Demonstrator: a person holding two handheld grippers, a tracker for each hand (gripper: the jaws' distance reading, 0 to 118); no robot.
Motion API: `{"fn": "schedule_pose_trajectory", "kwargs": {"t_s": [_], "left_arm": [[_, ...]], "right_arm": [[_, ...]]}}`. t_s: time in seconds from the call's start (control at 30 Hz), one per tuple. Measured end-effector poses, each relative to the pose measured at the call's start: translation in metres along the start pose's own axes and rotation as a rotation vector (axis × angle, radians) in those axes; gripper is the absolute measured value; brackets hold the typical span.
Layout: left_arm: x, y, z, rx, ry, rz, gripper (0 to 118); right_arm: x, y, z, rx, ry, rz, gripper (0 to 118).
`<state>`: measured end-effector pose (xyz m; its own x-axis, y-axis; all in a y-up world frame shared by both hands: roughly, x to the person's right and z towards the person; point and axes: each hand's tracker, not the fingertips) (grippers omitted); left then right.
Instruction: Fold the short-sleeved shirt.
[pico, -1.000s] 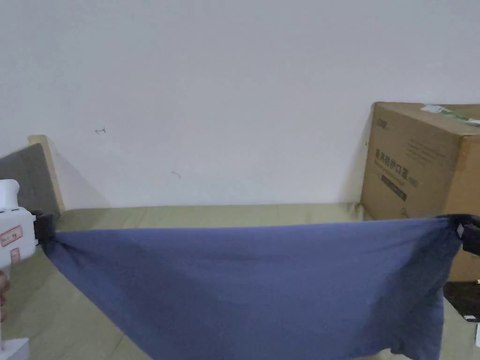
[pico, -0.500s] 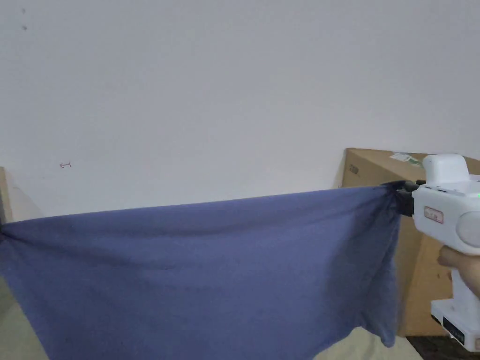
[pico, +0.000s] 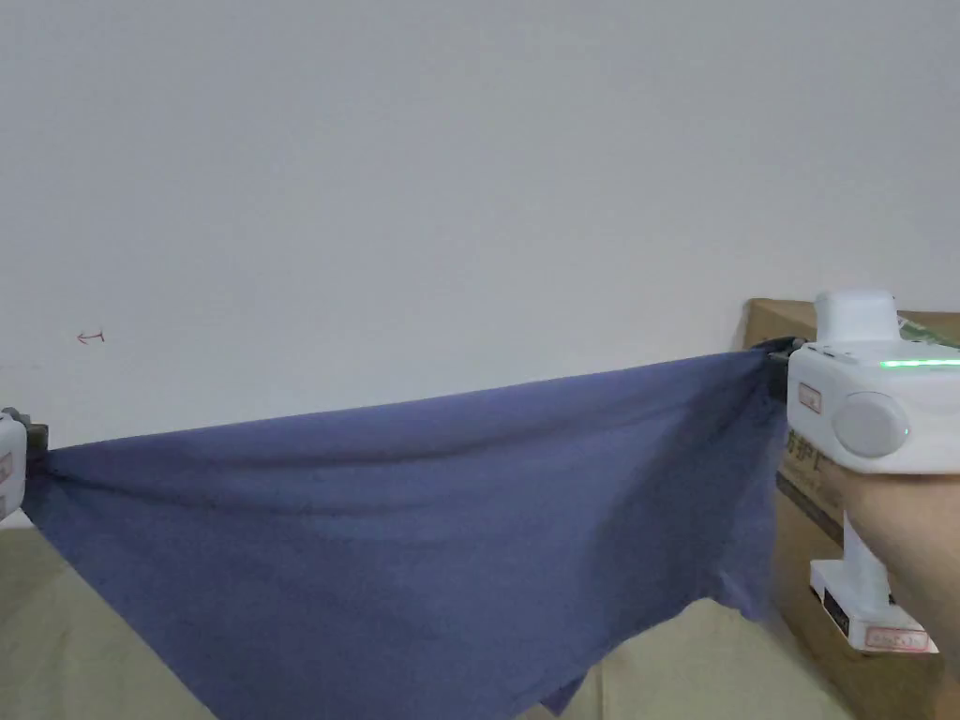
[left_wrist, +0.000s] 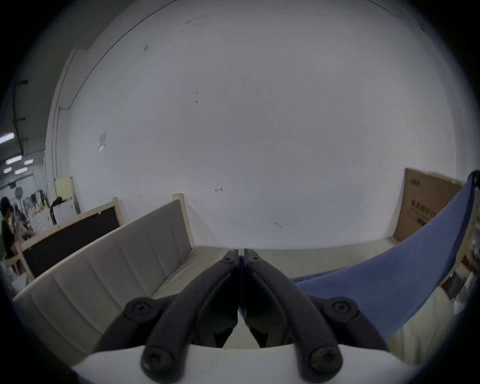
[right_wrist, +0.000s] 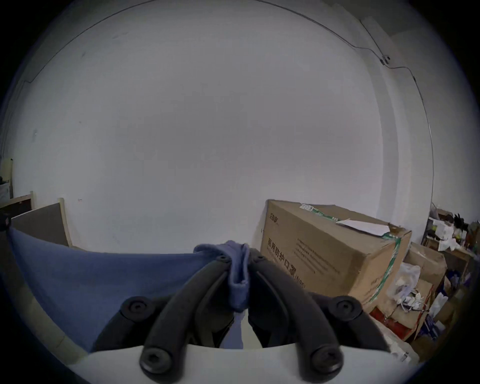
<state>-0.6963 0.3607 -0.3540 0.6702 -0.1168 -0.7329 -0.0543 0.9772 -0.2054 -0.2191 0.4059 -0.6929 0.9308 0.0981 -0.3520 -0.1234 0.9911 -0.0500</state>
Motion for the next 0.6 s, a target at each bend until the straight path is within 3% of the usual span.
{"fn": "schedule_pose_trajectory", "kwargs": {"t_s": [0.33, 0.53, 0.6], "left_arm": [[0.059, -0.075, -0.07, -0.061, -0.027, -0.138, 2], [0.069, -0.15, -0.07, -0.17, -0.054, -0.118, 2], [0.064, -0.174, -0.056, -0.19, -0.055, -0.114, 2]], "right_arm": [[-0.005, -0.115, -0.076, -0.107, -0.037, 0.063, 6], [-0.003, -0.213, -0.057, -0.251, -0.022, 0.043, 6], [-0.001, -0.239, -0.038, -0.268, -0.006, 0.071, 6]]}}
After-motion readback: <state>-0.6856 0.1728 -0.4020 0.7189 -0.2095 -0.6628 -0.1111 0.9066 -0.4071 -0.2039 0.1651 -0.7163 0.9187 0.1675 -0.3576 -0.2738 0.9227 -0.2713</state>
